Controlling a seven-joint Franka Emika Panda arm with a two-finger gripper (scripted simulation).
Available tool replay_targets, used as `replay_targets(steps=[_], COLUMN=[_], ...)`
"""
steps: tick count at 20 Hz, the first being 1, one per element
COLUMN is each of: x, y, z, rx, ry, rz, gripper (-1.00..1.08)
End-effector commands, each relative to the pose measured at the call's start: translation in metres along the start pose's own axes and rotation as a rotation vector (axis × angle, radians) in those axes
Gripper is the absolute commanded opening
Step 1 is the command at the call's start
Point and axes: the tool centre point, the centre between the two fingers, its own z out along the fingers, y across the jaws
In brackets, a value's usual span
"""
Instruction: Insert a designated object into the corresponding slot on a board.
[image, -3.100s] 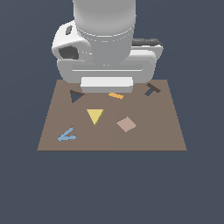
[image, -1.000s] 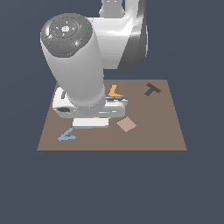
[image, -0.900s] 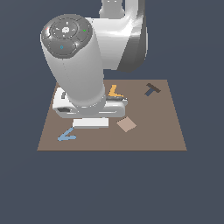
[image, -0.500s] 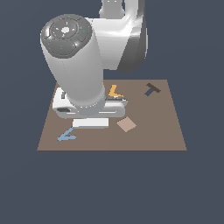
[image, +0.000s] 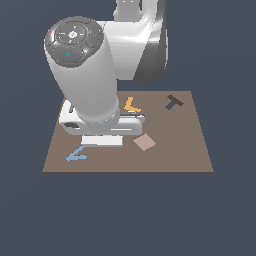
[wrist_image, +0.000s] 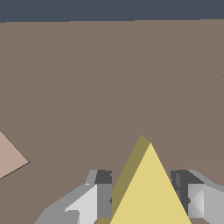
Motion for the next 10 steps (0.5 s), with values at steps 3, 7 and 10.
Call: replay_targets(steps=[3,7,10], x=[0.002,0.003,0.004], y=[0.005,0.012,0.019], z=[0.000,-0.001,-0.001], rx=[0.000,0.000,0.000], ry=[0.001,0.001,0.001], rz=[0.066,0.157,0.243], gripper=[-1.00,-1.00,-1.00])
